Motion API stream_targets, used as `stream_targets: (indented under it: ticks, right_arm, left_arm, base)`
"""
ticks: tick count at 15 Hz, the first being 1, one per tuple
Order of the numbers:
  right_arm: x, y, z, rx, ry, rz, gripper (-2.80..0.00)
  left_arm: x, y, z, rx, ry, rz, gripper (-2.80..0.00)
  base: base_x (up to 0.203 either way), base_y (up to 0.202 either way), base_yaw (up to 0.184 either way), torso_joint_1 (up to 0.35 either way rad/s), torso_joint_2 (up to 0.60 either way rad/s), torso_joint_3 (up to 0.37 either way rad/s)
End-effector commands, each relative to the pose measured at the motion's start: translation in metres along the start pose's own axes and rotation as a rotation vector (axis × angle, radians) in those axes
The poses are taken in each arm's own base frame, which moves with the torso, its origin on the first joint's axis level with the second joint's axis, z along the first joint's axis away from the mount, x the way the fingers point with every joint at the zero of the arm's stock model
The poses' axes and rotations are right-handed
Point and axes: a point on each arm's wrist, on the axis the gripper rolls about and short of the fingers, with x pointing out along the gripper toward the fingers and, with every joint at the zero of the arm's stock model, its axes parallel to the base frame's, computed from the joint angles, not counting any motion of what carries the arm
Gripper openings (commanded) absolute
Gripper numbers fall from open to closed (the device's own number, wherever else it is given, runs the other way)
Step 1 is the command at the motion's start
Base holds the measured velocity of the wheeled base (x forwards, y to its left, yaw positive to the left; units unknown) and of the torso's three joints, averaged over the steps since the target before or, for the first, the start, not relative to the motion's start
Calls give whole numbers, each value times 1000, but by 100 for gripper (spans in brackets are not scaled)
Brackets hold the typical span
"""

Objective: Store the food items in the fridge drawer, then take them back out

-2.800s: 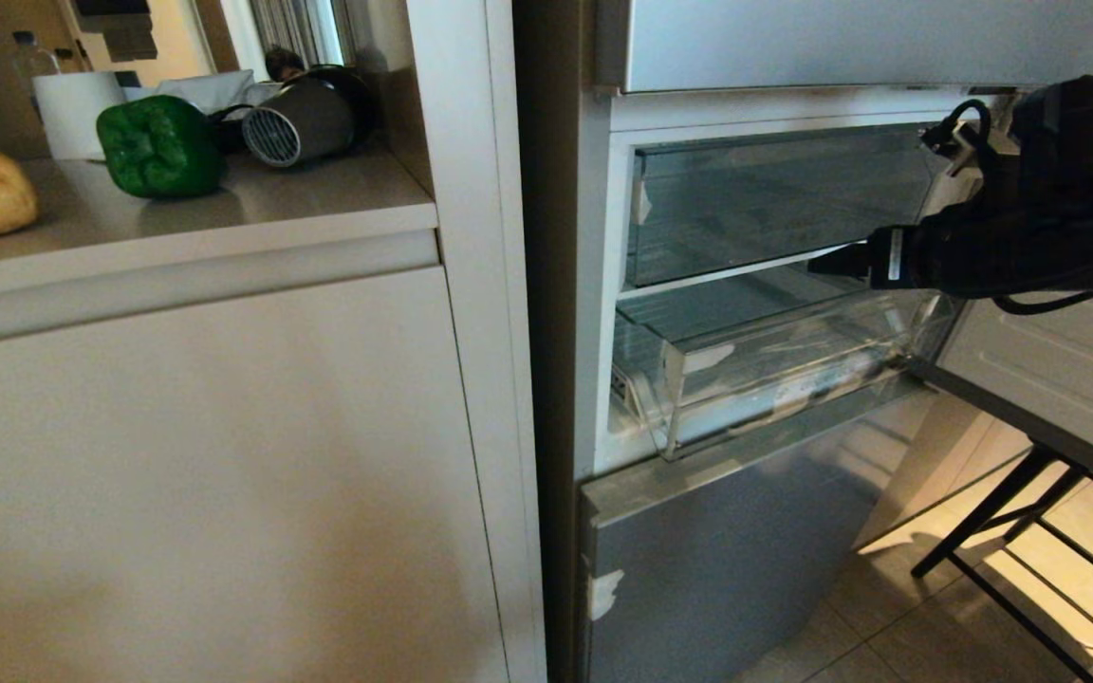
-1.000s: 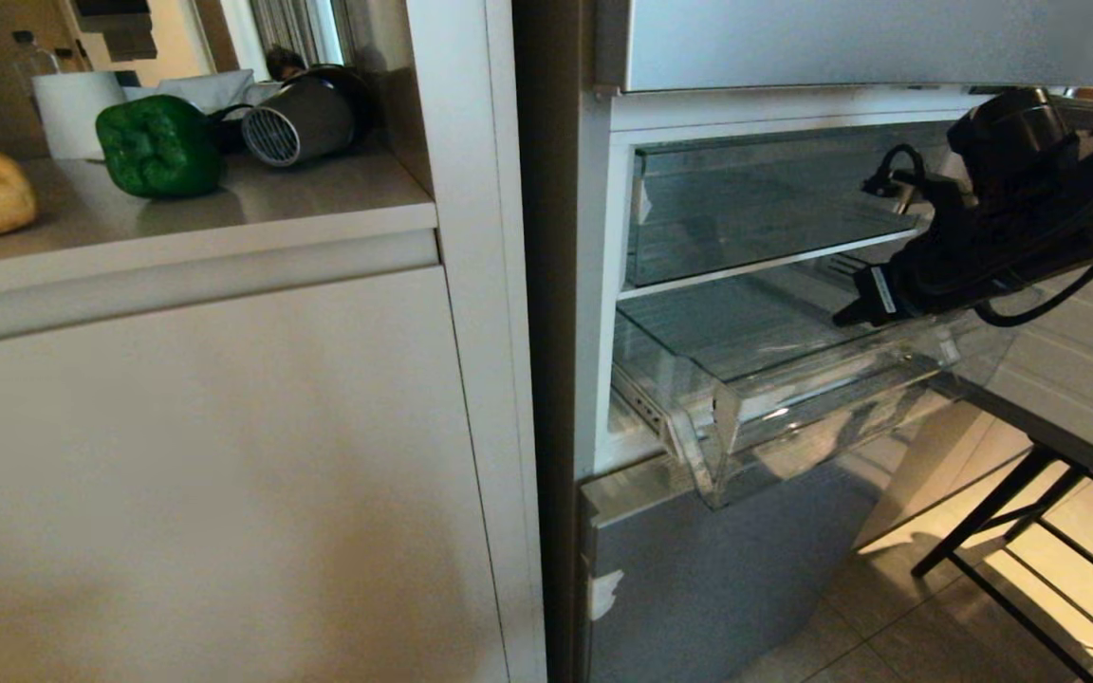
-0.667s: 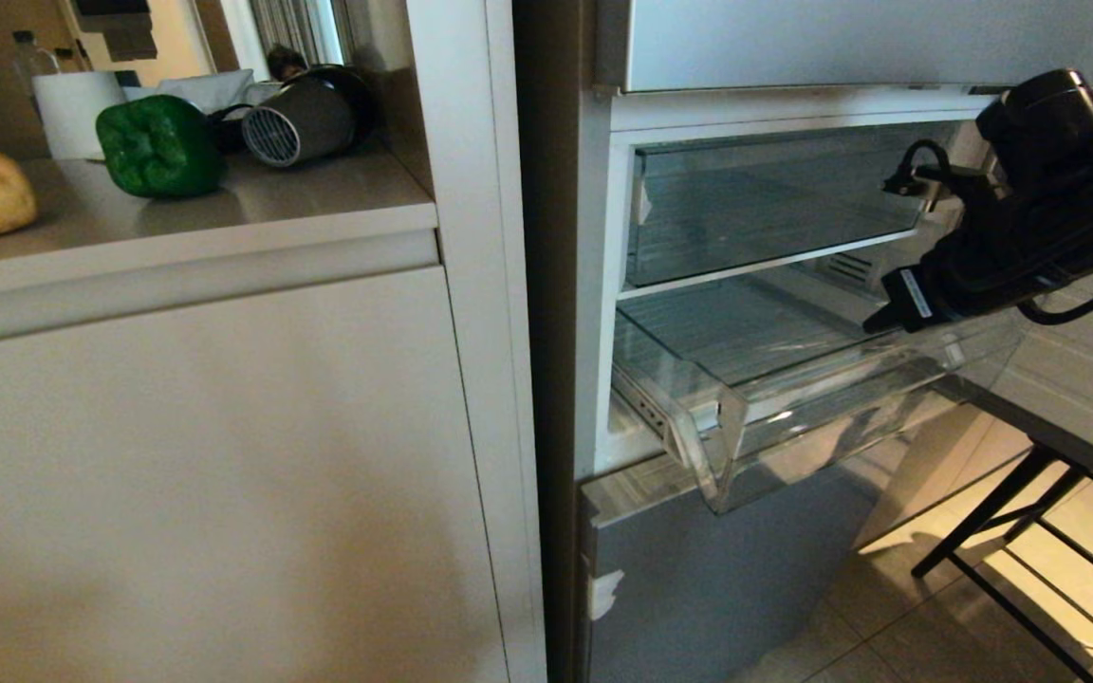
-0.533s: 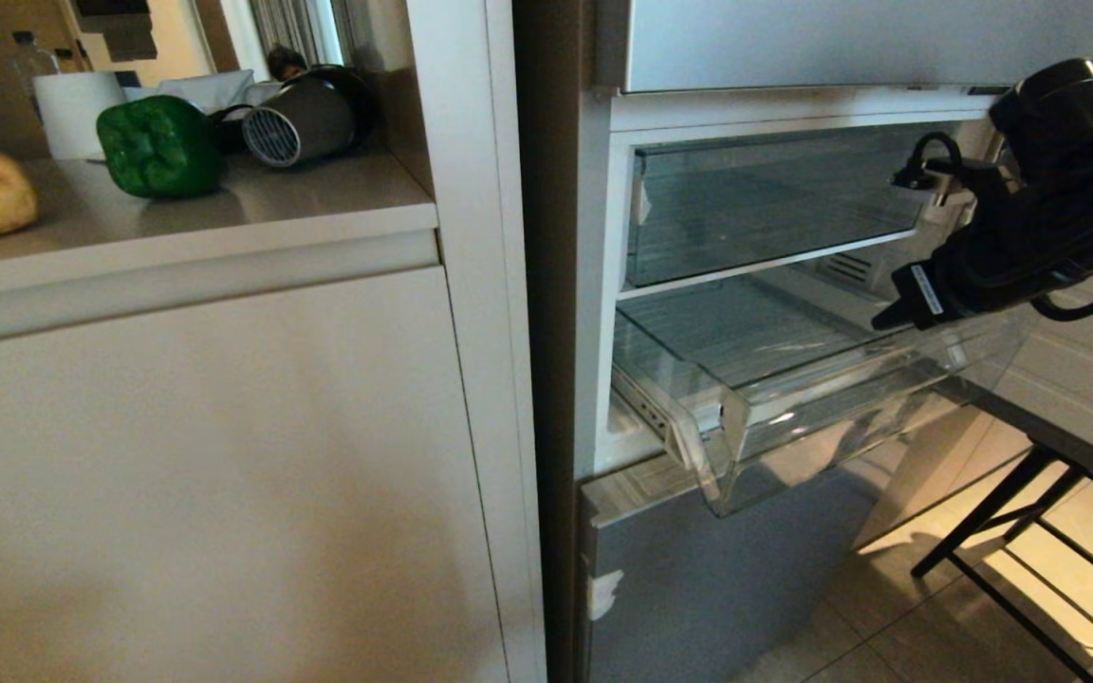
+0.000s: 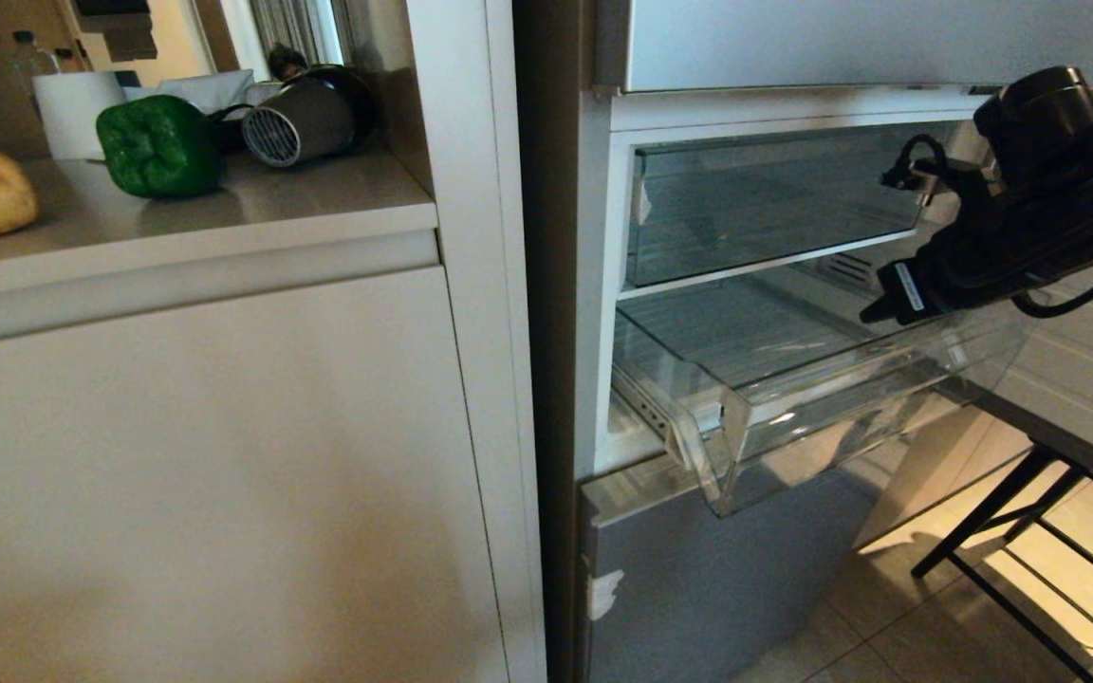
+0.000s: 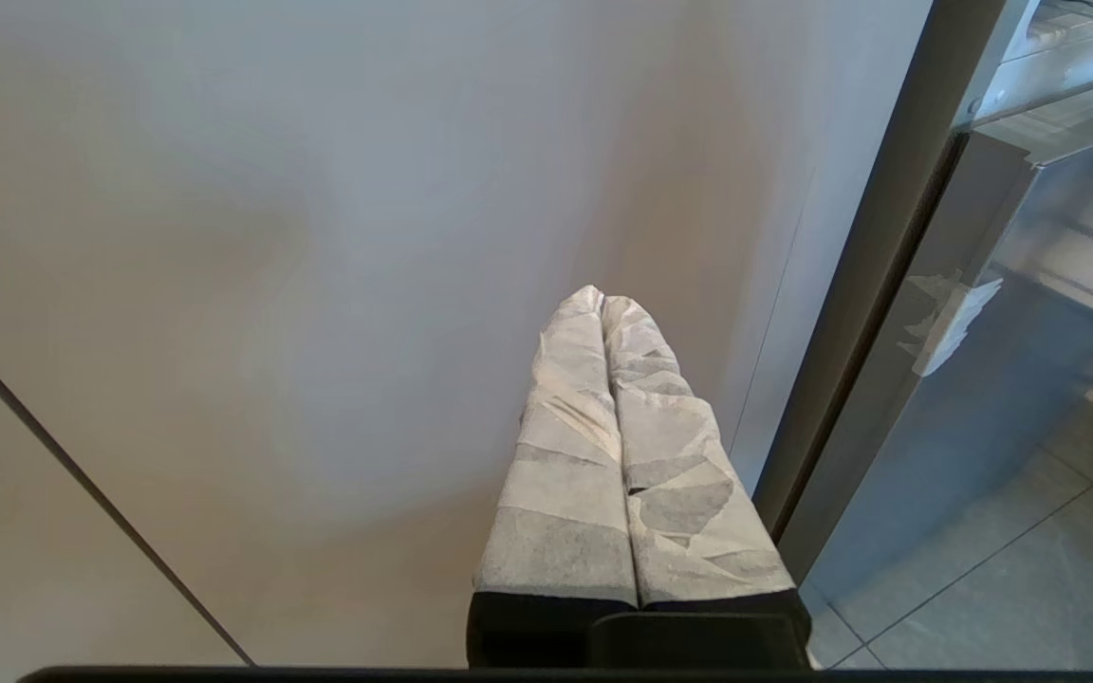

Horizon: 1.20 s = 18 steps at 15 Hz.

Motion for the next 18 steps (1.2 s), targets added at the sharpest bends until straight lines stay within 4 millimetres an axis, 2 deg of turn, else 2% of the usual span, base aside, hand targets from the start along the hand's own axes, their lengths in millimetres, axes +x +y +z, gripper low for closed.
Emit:
stream_targets:
  ticks: [1, 6, 18]
  right_arm:
    - [12, -2, -3, 3, 31, 4, -280]
    - [15, -1, -8, 4, 78, 8, -280]
    - [-38, 5, -31, -8, 250, -6, -280]
  left_arm:
    - [1, 0, -3, 0, 10, 0, -280]
    - [1, 0, -3, 0, 10, 0, -280]
    - [1, 0, -3, 0, 10, 0, -280]
  base:
    - [0, 0, 0, 0, 0, 0]
    - [0, 0, 0, 0, 0, 0]
    - [0, 0, 0, 0, 0, 0]
